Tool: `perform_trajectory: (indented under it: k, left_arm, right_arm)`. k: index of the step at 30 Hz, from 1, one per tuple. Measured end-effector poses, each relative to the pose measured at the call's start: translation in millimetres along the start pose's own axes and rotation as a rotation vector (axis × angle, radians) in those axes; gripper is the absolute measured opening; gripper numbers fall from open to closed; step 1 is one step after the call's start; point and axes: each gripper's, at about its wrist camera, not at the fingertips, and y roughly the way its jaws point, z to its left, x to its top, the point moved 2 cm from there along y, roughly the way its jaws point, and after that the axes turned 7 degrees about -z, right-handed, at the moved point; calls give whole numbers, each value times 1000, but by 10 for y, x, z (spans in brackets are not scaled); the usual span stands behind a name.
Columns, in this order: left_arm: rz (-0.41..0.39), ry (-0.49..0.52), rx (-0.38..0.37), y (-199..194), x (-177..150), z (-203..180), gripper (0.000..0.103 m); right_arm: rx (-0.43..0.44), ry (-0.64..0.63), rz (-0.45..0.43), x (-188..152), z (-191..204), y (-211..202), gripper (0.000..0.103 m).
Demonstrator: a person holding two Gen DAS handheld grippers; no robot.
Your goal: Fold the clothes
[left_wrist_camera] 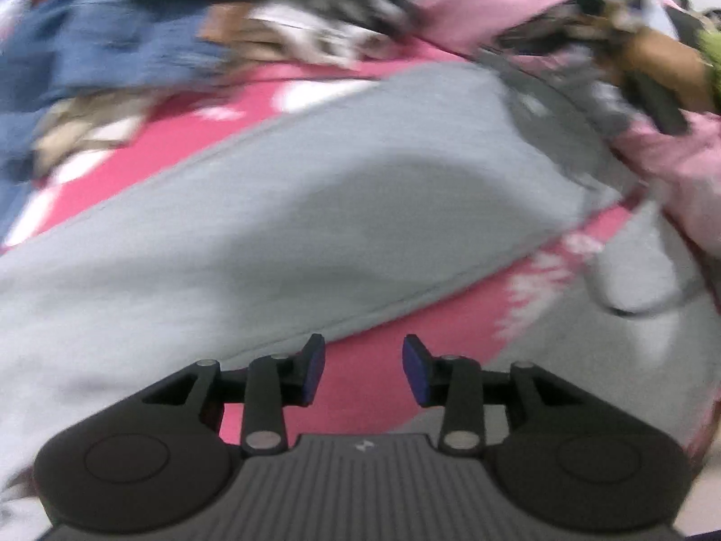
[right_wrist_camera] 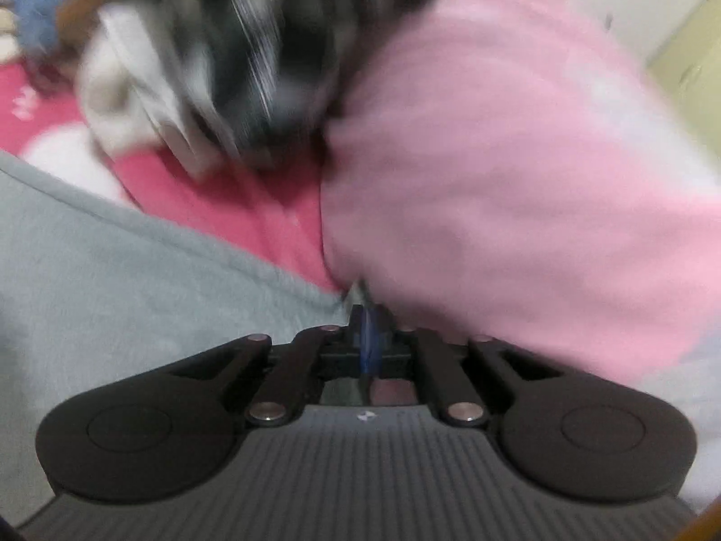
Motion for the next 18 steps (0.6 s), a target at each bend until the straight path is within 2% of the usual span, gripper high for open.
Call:
perform_trajectory:
  k: [1, 3, 7, 9, 11, 13, 17, 18]
  left_arm:
    - [-7, -13, 36, -24, -25, 149, 40]
    - [1, -32, 76, -22, -83, 366, 41]
    - [53, -57, 100, 67, -213, 661, 41]
    - [79, -70, 112, 111, -279, 809, 41]
    - [104, -82, 124, 155, -344, 957, 43]
    - [129, -95, 134, 193, -408, 1100, 46]
    - [95, -127, 100, 17, -475, 1175, 48]
    - [86, -135, 91, -27, -492, 1194, 47]
  right_arm:
    - [18, -8, -50, 69, 58, -149, 3]
    - [149, -27, -110, 212, 254, -318, 3]
    - [337, -225, -105, 438, 967, -115, 0]
    - [265, -299, 24, 356, 1069, 306, 0]
    - [201, -265, 69, 359, 975, 731, 0]
    - [181, -278, 76, 476, 957, 883, 0]
    - [104, -315, 118, 659, 1039, 941, 0]
    - [68, -287, 114, 739, 1052, 844, 1]
